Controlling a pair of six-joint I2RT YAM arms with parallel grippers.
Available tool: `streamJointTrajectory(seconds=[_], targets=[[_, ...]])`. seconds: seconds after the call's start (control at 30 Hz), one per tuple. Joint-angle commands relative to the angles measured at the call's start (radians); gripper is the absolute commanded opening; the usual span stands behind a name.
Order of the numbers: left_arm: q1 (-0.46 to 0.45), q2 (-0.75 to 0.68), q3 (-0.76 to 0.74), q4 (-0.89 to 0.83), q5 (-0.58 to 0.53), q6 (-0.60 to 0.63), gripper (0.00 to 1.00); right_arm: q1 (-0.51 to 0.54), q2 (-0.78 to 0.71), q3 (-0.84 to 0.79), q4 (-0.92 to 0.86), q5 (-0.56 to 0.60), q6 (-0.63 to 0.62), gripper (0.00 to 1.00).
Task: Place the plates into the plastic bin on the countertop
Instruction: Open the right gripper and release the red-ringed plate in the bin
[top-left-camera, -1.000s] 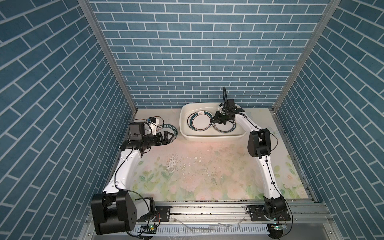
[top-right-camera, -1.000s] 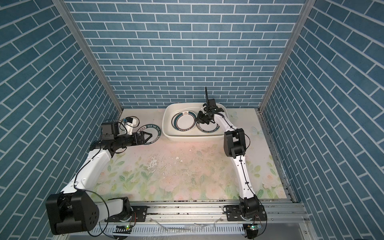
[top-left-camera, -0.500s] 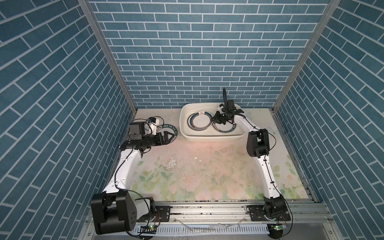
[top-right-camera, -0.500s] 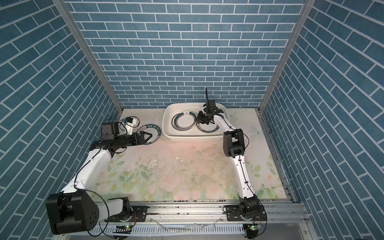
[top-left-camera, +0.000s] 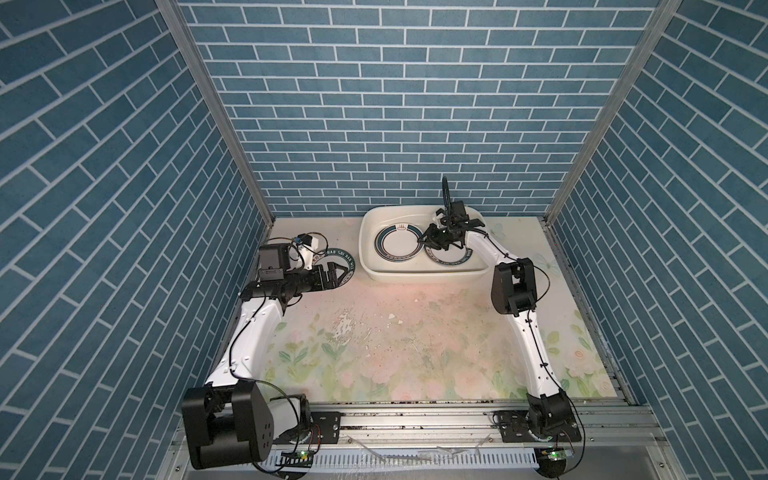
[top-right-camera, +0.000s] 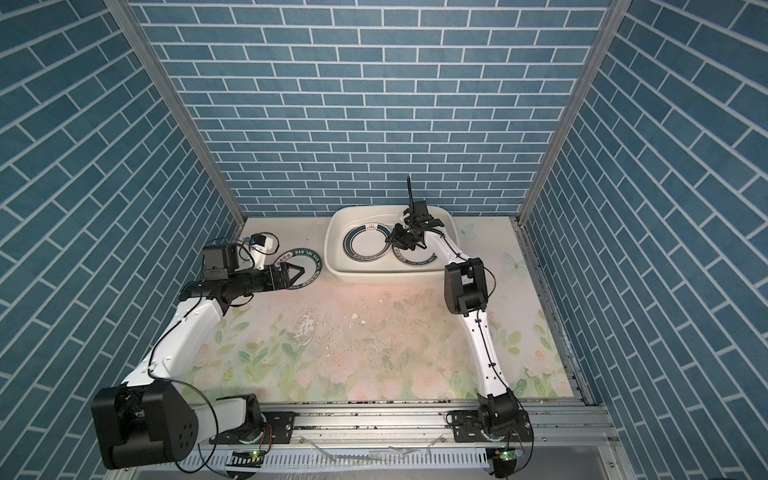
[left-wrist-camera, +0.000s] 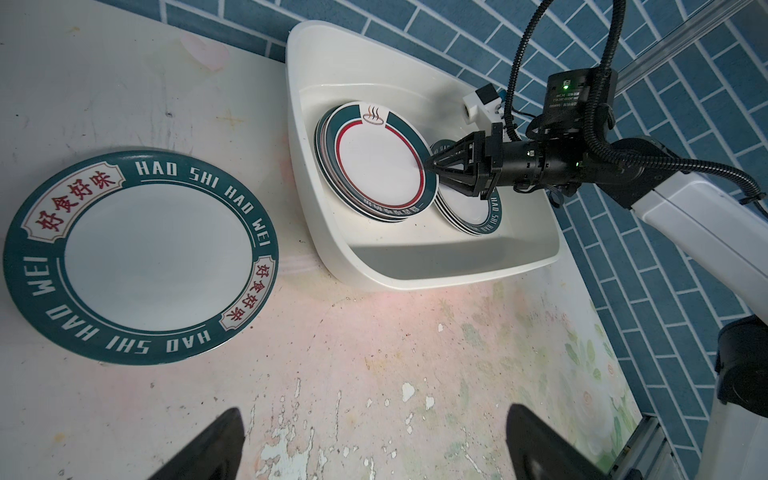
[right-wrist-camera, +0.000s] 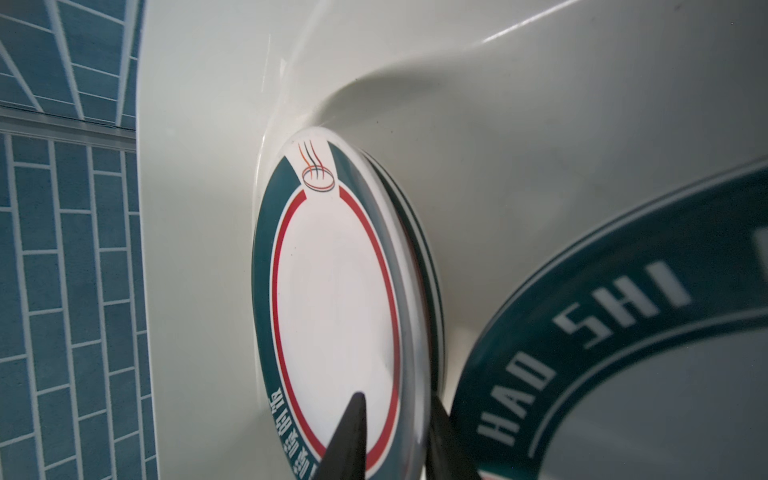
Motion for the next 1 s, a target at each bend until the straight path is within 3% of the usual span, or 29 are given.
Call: streamJointTrajectory(seconds=[0.0,0.57,0.67,0.77,0.97], targets=[[0.005,0.009,0.008,0.011,0.003,0.004,1.0,0.006,0.004,0.04,-0.051,0.042,-0.036,0.27],[0.004,0.011,0.012,0.0,-0.077,-0.002,1.0,0.006,-0.01,0.099,-0.138,0.095,-0.085,0.29],[0.005,0.012,-0.004,0.007,-0.181,-0.007,1.0,0.007,-0.043,0.094,-0.144,0.106,-0.093,0.29],[0.024,0.039,-0.008,0.002,-0.263,-0.002,1.0,0.008,-0.14,0.055,-0.143,0.134,-0.114,0.29],[0.124,0.175,0.054,0.103,-0.235,-0.011,1.0,0.029,-0.433,-0.172,-0.136,0.143,-0.154,0.28]])
